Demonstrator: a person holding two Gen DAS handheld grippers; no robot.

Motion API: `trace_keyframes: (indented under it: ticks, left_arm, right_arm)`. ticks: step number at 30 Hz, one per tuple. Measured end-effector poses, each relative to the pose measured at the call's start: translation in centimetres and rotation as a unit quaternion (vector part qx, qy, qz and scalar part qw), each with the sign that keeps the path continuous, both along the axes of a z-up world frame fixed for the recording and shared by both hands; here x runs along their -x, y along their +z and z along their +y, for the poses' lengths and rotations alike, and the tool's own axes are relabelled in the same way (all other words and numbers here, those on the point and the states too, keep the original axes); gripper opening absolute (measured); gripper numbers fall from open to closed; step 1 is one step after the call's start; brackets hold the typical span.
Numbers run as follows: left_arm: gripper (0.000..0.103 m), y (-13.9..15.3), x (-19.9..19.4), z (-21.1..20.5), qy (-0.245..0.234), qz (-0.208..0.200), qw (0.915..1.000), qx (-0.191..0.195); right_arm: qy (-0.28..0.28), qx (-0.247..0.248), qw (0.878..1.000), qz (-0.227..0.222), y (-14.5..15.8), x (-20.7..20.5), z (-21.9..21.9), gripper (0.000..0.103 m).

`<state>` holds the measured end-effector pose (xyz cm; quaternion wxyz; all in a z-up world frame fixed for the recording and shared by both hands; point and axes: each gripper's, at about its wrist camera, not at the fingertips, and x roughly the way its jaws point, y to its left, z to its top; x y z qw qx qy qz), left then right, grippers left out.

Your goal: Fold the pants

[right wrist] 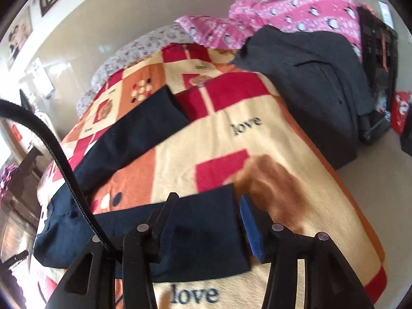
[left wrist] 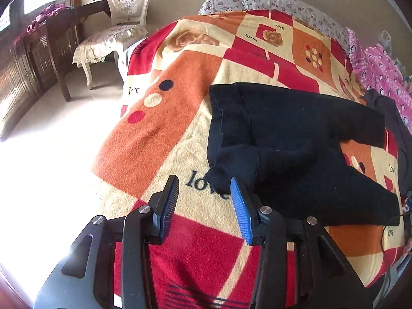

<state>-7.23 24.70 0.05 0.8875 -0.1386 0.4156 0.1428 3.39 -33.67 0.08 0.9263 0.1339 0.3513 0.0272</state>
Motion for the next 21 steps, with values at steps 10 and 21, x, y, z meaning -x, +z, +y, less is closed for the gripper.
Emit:
trace_keyframes:
  ticks: [10,21]
  left_arm:
    - [0.066,0.3,-5.8,1.7,-0.034,-0.018,0.9970,0.068]
    - [0.068,-1.7,-16.2,5.5,-0.107,0.023,0.9879,0.110]
  right_arm:
    - [0.091,0.020,0.996,-0.010,1.5,-5.1,5.7,0.050]
    - [0.133,0.074,0.988,-0.022,3.0,-17.8,6.4,0.053]
